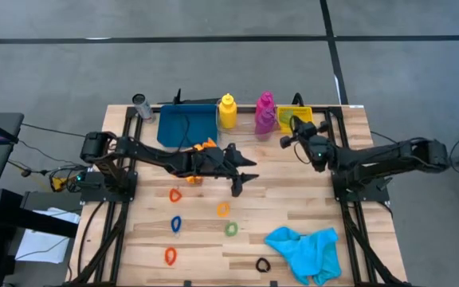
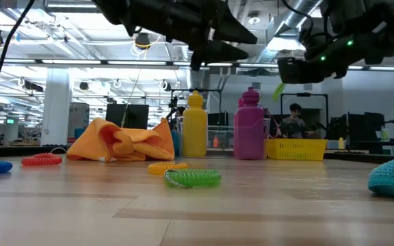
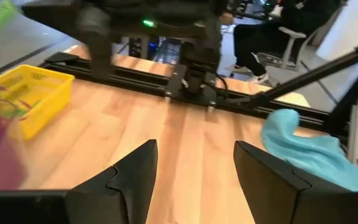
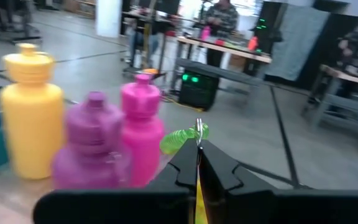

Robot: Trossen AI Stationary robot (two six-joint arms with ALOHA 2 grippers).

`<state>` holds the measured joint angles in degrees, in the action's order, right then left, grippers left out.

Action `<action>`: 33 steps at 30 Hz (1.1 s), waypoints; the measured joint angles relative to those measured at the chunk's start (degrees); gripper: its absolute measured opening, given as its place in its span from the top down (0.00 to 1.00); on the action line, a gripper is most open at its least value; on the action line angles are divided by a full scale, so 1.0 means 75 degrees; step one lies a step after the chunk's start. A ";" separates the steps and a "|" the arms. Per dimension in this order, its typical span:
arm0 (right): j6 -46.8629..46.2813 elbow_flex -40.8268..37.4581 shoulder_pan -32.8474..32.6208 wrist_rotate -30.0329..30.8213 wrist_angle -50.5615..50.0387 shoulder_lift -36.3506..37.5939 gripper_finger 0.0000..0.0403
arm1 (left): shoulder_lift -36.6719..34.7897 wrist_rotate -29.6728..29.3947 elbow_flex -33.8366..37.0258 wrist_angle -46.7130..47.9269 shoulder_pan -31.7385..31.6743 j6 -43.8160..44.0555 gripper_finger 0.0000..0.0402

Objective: Pick & Place Sports Items
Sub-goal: Put the top green spring keychain into the yellow bin, then put the yellow spring keychain into the yellow bin

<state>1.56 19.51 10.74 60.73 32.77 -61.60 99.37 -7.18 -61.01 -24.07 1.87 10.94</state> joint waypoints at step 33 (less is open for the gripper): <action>-0.0580 0.0000 0.1985 -0.1695 -0.0408 -0.0015 0.93 | 0.0000 0.0000 0.0000 0.0871 0.0174 0.0239 0.48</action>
<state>-2.79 19.51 25.63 48.02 29.71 -61.71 99.37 -7.18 -61.01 -17.54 3.18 12.73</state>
